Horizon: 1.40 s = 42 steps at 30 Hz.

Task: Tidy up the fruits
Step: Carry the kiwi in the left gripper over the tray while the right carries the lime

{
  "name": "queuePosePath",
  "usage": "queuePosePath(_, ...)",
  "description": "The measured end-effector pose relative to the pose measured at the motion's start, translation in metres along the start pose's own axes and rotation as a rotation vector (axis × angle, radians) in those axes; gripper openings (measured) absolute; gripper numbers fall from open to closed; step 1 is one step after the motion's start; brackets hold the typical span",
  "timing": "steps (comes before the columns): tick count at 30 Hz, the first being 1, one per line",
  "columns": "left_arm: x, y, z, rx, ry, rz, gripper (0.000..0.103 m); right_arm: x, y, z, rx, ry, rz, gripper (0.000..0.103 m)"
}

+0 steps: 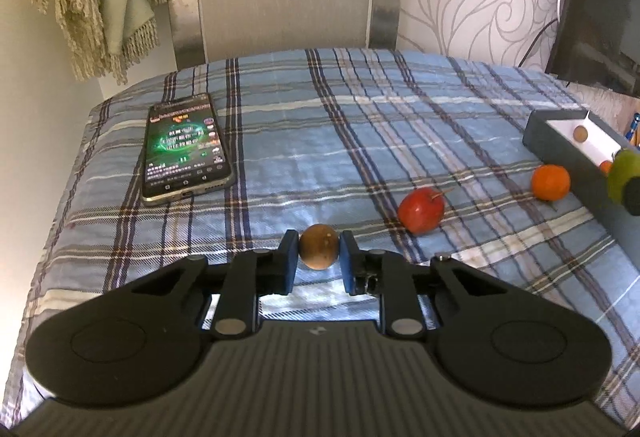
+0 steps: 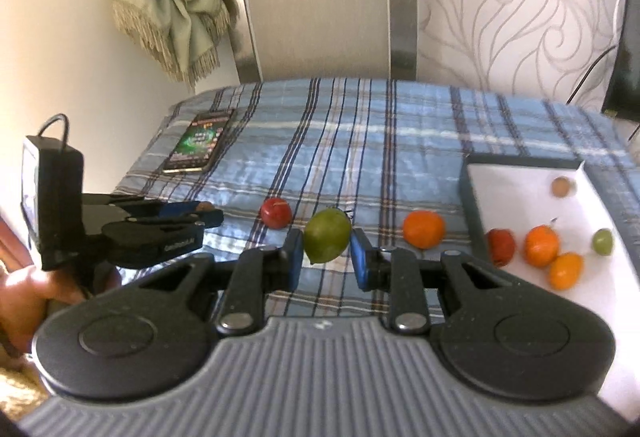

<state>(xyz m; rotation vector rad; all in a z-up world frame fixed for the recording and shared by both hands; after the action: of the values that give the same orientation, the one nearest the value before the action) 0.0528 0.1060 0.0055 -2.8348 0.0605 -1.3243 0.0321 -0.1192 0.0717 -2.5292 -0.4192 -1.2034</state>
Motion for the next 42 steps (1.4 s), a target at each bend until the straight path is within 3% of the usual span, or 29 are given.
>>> queuePosePath(7,0.012,0.014,-0.029,-0.002,0.062,0.026,0.026,-0.013,0.013,-0.036,-0.025,0.023,0.017,0.028)
queuePosePath(15,0.021,0.049,-0.049,-0.05,0.086,0.054,0.026,-0.027,0.03,-0.049,-0.038,0.006,0.051,0.028)
queuePosePath(42,0.051,0.145,-0.05,-0.145,0.112,0.131,0.026,-0.036,0.114,-0.085,-0.115,0.058,0.149,0.028)
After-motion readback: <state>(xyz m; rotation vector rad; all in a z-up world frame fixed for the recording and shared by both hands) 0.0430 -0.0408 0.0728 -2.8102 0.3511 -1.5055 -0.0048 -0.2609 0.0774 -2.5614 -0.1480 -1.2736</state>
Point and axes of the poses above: each gripper's, at about its wrist camera, not at the fingertips, and z roughly the way its jaws point, y to its right, x to its top, the point moved 4 cm from there along z, roughly the way its jaws point, and after that the axes turned 3 degrees about z, right-handed, at the moved point
